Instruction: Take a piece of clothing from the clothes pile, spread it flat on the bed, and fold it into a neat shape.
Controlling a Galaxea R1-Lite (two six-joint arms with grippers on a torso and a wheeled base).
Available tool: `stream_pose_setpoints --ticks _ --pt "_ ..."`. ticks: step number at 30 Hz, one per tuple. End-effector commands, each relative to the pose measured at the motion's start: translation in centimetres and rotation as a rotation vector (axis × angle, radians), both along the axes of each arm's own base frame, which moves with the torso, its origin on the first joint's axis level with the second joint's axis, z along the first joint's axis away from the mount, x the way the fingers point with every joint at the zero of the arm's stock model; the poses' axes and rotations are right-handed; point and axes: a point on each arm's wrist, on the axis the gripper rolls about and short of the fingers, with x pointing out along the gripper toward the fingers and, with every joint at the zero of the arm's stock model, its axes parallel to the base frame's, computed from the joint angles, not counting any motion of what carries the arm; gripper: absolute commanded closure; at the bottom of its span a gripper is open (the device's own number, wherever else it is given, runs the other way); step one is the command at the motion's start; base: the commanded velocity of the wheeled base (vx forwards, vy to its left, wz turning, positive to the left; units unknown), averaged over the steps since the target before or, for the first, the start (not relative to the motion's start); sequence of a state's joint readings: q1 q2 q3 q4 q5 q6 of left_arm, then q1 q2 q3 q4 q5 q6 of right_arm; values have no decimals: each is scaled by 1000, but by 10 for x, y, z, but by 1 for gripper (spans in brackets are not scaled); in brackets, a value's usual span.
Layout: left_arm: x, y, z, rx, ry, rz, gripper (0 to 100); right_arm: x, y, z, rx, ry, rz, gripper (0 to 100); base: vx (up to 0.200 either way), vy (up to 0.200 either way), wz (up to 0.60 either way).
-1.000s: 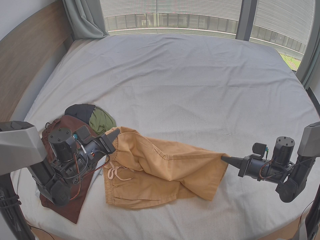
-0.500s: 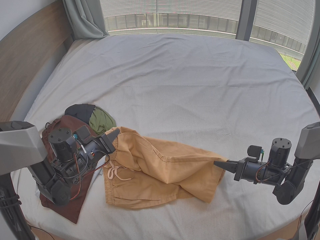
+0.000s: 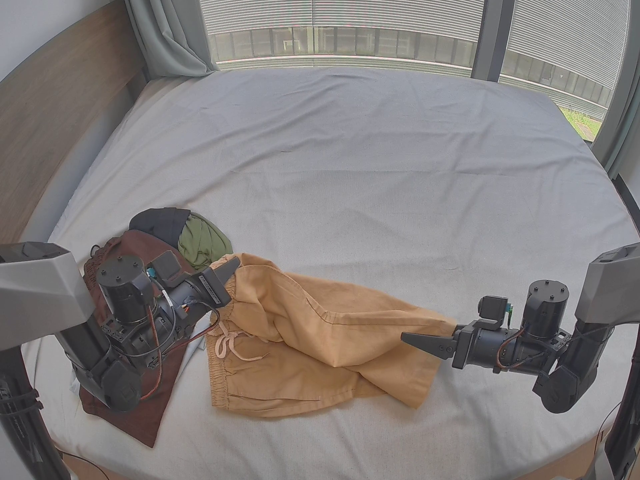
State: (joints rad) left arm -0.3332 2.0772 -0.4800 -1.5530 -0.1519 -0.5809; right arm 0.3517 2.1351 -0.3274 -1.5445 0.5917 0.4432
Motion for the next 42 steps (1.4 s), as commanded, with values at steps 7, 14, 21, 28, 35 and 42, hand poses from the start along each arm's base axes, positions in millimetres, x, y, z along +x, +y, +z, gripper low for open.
stream_pose_setpoints --ticks 7,14,21,28,35,42 --pt "0 0 0 0 0 0 100 4 8 -3 1 -5 18 0 0 0 0" --pt "0 0 0 -1 -1 -1 100 7 9 -1 2 -22 -7 100 0 0 0" --pt "2 0 1 -4 -5 0 100 8 8 2 7 -35 -10 100 0 0 0" --pt "5 -1 1 -9 -12 4 100 5 6 18 26 -76 -19 100 0 0 0" --pt "8 -2 11 -24 -50 4 100 4 5 33 75 -88 -24 100 0 0 0" --pt "6 -2 27 -55 -96 2 100 1 1 45 89 -127 -33 100 0 0 0"
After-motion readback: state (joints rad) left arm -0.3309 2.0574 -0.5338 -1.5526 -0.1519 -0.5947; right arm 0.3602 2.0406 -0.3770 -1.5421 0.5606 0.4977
